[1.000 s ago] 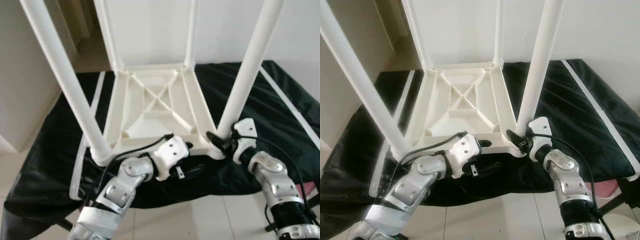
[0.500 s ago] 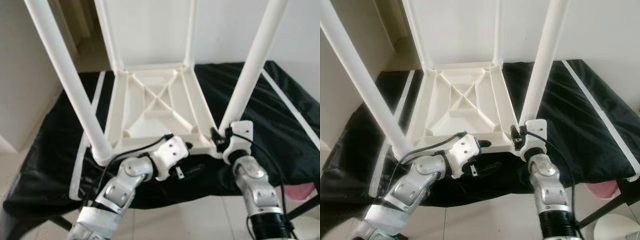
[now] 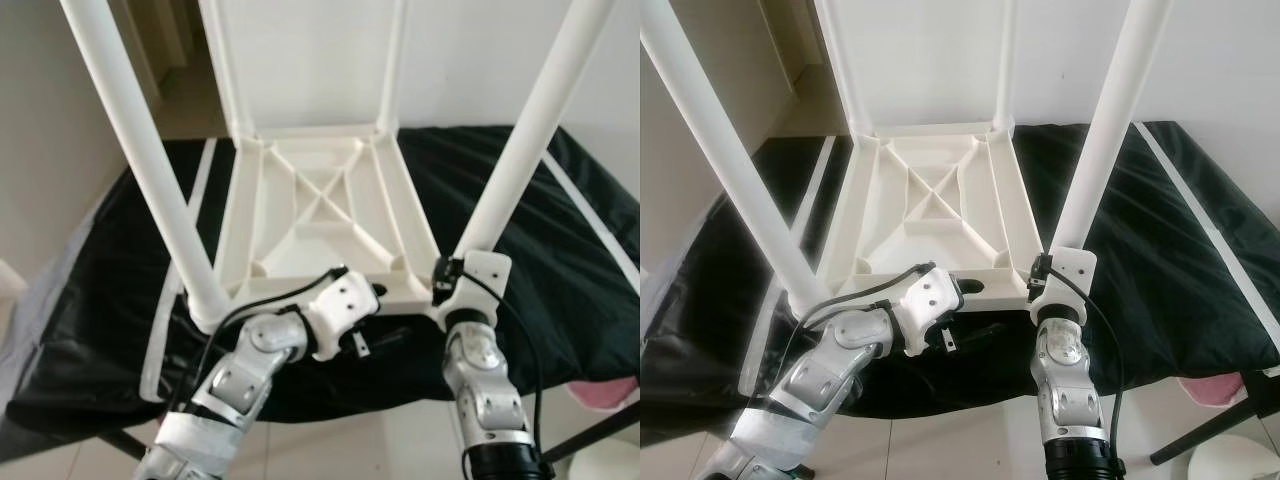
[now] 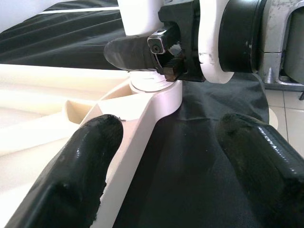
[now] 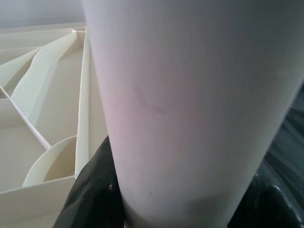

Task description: Building children table

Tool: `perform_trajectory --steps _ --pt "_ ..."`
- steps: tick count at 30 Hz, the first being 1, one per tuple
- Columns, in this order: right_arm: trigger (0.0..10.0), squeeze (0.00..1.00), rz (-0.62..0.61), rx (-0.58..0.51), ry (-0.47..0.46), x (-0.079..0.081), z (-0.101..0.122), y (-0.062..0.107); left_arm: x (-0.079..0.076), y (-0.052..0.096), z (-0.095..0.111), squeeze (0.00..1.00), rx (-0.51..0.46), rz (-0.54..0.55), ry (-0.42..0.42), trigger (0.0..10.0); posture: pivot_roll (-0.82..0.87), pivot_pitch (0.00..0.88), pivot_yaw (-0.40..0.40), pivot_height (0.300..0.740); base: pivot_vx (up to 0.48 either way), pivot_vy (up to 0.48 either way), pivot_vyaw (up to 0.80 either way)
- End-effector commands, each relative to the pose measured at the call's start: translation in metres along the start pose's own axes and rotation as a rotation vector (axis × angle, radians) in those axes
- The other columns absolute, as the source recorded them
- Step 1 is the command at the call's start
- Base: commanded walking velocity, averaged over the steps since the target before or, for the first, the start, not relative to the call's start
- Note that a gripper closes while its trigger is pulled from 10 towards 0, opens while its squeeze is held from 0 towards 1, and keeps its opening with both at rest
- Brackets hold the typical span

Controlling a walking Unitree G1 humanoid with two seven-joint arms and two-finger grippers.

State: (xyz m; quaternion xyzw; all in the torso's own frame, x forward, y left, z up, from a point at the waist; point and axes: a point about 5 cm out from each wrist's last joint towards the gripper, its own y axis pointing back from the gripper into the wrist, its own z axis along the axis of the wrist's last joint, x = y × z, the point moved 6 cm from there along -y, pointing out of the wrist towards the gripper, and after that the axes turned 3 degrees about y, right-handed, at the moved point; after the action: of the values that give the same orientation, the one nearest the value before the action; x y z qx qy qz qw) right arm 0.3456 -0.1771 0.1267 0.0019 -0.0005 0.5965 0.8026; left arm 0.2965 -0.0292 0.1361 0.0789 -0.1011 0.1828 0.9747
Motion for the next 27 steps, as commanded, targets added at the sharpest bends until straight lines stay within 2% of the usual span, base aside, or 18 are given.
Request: perform_trajectory --steps 1,10,11,21,25,27 --pt "10.0 0.0 -0.06 0.1 -0.01 -0.011 -0.025 0.007 0.0 -0.001 -0.001 0.0 0.002 -0.013 0.007 10.0 -0.1 0.003 0.039 0.74 0.0 0.0 0.0" --pt "10.0 0.01 -0.074 0.056 -0.006 -0.013 -0.014 0.006 0.001 -0.002 0.004 0.0 -0.031 -0.001 0.033 10.0 -0.1 0.0 0.031 0.74 0.0 0.0 0.0" --pt "10.0 1.0 -0.058 0.049 -0.008 -0.011 -0.012 0.006 0.001 -0.002 0.004 0.0 -0.034 -0.002 0.034 10.0 -0.11 0.001 0.028 0.74 0.0 0.0 0.0" --pt "10.0 1.0 -0.002 -0.024 -0.014 -0.009 0.003 0.004 0.004 0.001 0.013 0.0 -0.077 0.001 0.061 10.0 -0.1 0.001 0.027 0.74 0.0 0.0 0.0" --pt "10.0 1.0 0.095 -0.121 -0.013 -0.019 0.021 0.0 0.006 0.004 0.017 0.0 -0.094 0.001 0.06 10.0 -0.09 0.005 0.027 0.74 0.0 0.0 0.0" --pt "10.0 1.0 0.095 -0.121 -0.013 -0.019 0.021 0.0 0.006 0.004 0.017 0.0 -0.094 0.001 0.06 10.0 -0.09 0.005 0.027 0.74 0.0 0.0 0.0"
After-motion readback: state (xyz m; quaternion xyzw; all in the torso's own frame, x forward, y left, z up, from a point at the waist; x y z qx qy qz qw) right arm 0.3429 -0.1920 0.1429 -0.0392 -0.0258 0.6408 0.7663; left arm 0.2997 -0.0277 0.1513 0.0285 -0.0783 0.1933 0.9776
